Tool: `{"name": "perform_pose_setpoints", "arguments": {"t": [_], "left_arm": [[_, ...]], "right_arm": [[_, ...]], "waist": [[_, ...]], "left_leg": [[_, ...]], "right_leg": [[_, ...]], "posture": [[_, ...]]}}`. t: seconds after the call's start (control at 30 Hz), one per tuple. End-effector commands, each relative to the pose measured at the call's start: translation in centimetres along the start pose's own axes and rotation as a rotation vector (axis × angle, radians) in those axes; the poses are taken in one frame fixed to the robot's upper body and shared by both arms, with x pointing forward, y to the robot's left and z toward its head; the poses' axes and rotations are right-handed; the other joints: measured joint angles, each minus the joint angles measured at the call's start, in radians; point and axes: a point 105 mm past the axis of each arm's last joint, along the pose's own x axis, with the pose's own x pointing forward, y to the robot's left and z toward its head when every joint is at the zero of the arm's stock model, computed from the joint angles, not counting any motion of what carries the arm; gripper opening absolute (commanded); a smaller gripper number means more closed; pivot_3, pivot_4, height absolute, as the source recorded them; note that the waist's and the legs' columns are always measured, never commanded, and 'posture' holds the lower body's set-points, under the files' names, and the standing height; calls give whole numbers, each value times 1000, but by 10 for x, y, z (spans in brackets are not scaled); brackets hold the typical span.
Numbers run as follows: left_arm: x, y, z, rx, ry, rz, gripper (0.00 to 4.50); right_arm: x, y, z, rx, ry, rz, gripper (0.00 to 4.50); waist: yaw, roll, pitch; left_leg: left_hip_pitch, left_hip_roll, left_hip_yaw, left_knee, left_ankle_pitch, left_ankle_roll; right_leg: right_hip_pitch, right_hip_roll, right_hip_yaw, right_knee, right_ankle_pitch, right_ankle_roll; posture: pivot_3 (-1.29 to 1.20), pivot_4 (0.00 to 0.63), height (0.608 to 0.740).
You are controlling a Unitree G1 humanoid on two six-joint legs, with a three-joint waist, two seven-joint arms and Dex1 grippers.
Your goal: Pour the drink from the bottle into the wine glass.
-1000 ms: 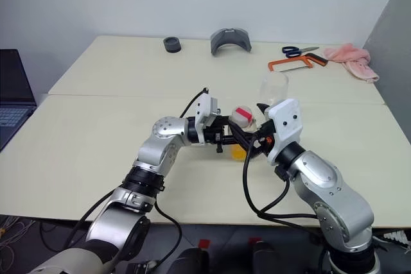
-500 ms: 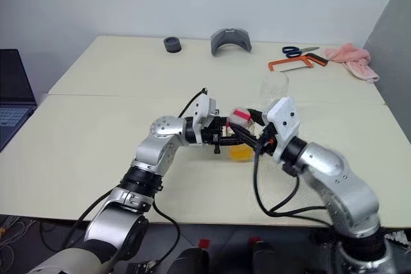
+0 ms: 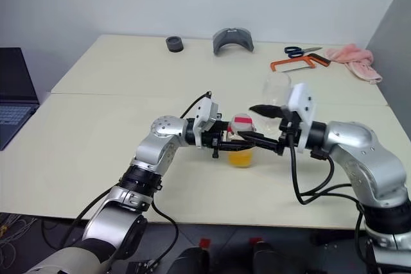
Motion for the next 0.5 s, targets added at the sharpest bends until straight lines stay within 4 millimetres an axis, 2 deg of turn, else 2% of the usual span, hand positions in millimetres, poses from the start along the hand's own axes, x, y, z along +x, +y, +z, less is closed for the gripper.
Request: {"name": "perform_pose_setpoints", "arguments": {"t": [0.03, 0.1, 0.23, 0.5], "left_arm": [[2, 3, 12, 36, -38, 12, 1716], [2, 5, 11, 40, -39, 25, 1715], [6, 10, 13, 51, -46, 49, 1715], [9, 11, 12, 56, -47, 46, 1714]], "right_arm": [[-6, 18, 19, -26, -73, -85, 4276], [-3, 27, 14, -26, -68, -169, 4276], [12, 30, 2, 4, -75, -421, 4276], [22, 24, 0, 13, -105, -549, 4276]], "waist": [[0, 0, 0], [0, 0, 0], [-6, 0, 0], [-3, 0, 0]], "left_leg": [[0, 0, -1, 0, 0, 0], [0, 0, -1, 0, 0, 0], [1, -1, -1, 0, 0, 0], [1, -1, -2, 1, 0, -1]], "right_leg": [[0, 0, 0, 0, 0, 0], [0, 0, 0, 0, 0, 0], [0, 2, 1, 1, 0, 0], [0, 2, 0, 1, 0, 0]], "posture": [[0, 150, 740], [0, 150, 740], [0, 150, 740], [0, 150, 740]]}}
